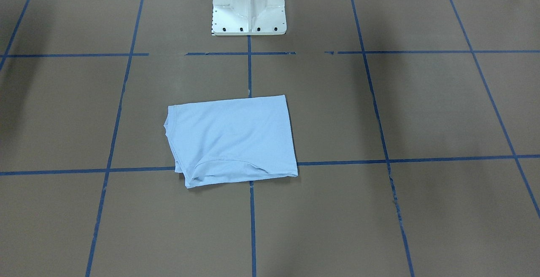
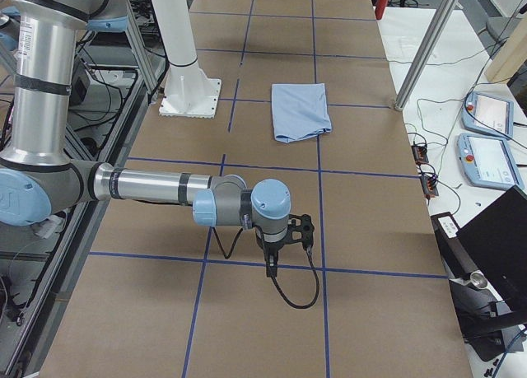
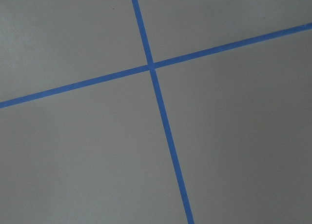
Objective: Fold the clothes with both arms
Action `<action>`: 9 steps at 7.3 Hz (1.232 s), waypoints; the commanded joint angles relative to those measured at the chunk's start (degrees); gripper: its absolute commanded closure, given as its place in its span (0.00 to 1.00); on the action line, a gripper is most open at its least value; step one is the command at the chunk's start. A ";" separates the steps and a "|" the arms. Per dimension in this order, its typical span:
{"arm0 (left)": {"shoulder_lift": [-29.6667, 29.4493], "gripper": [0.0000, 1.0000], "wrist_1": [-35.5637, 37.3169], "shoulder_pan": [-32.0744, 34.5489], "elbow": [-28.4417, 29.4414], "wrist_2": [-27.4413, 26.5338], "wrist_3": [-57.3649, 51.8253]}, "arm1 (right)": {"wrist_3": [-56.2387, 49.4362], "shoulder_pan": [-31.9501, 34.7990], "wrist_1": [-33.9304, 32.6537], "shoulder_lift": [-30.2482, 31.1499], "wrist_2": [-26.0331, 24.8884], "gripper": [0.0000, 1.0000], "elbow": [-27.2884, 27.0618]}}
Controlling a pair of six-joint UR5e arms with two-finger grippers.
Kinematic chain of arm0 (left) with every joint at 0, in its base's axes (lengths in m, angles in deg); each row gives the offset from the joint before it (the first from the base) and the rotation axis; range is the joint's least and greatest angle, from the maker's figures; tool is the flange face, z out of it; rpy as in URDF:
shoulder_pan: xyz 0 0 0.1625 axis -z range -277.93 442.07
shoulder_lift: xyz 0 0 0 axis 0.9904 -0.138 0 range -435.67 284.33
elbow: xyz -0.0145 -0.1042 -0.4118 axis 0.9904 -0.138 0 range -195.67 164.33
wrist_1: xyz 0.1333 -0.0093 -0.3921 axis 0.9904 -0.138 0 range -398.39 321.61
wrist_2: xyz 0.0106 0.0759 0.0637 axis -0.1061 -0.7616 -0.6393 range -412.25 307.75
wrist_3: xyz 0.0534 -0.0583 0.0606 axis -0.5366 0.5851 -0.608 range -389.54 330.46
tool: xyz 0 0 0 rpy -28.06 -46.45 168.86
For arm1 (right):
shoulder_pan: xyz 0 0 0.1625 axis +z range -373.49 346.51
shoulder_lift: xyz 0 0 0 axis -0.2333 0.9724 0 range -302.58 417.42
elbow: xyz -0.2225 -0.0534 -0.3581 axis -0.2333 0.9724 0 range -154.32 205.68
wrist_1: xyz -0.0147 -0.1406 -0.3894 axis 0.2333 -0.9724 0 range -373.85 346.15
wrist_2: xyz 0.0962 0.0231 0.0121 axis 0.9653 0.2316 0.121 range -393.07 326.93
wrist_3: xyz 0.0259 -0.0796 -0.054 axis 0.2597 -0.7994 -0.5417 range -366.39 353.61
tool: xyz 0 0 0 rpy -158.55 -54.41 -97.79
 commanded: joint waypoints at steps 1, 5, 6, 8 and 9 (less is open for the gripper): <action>-0.01 0.00 0.00 0.00 -0.01 0.00 0.00 | 0.00 -0.09 0.00 0.00 0.00 0.00 0.00; 0.35 0.00 0.00 0.00 0.07 0.00 0.00 | 0.09 -0.09 0.09 -0.09 0.09 0.00 -0.09; 0.61 0.00 0.09 0.00 0.07 -0.18 0.09 | 0.09 -0.18 0.00 -0.18 0.09 0.00 -0.70; 0.79 0.00 0.18 0.09 0.16 -0.44 0.09 | 0.17 -0.18 0.09 -0.26 0.09 0.00 -0.88; 0.79 0.00 0.18 0.00 0.51 -0.44 0.09 | 0.44 -0.26 0.09 -0.26 0.09 0.00 -0.79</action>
